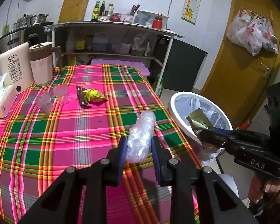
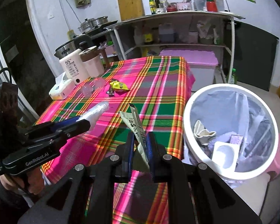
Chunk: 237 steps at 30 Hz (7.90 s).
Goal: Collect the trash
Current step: 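Carry the plastic bag and paper strip over the bin with both grippers, then open both grippers to release the bag and paper strip into the bin, then move both grippers back toward the snack wrappers on the table, then grasp the yellow snack bag with the right gripper while the left grasps the clear cup, then carry the snack bag and clear cup over the bin with both grippers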
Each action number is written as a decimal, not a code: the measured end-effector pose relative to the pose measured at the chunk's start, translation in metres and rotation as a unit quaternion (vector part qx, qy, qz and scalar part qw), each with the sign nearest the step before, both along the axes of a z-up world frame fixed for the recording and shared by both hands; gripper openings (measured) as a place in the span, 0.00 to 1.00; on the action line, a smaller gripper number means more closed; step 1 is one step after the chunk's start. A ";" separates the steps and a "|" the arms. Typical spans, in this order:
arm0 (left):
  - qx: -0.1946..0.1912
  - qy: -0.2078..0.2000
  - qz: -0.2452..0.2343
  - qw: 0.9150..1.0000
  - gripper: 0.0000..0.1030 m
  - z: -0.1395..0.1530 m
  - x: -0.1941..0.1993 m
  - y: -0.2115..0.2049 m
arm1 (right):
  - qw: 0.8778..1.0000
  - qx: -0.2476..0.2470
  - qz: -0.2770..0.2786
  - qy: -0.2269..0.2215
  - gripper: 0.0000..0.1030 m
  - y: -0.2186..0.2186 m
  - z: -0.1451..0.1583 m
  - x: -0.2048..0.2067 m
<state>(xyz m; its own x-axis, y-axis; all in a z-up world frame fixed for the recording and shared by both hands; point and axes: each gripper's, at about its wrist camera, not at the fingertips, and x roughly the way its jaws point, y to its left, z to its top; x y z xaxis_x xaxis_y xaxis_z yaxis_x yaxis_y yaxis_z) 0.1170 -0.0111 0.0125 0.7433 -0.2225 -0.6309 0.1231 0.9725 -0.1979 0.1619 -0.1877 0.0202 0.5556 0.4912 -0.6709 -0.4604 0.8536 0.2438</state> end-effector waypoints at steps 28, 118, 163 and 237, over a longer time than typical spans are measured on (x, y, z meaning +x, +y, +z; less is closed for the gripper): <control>0.016 0.007 -0.094 0.995 0.27 -0.001 0.053 -0.087 | 0.994 0.007 -0.106 0.008 0.14 -0.091 -0.011 0.017; -0.019 0.010 -0.019 1.000 0.41 -0.005 0.003 -0.012 | 0.999 0.013 -0.032 -0.016 0.36 -0.032 0.004 -0.019; -0.051 0.060 0.213 0.974 0.54 -0.044 0.105 0.176 | 0.993 -0.050 0.105 0.012 0.51 0.154 -0.030 0.149; 0.004 -0.015 -0.027 1.000 0.46 0.028 0.055 -0.052 | 0.997 0.005 -0.076 0.000 0.37 -0.060 0.011 0.051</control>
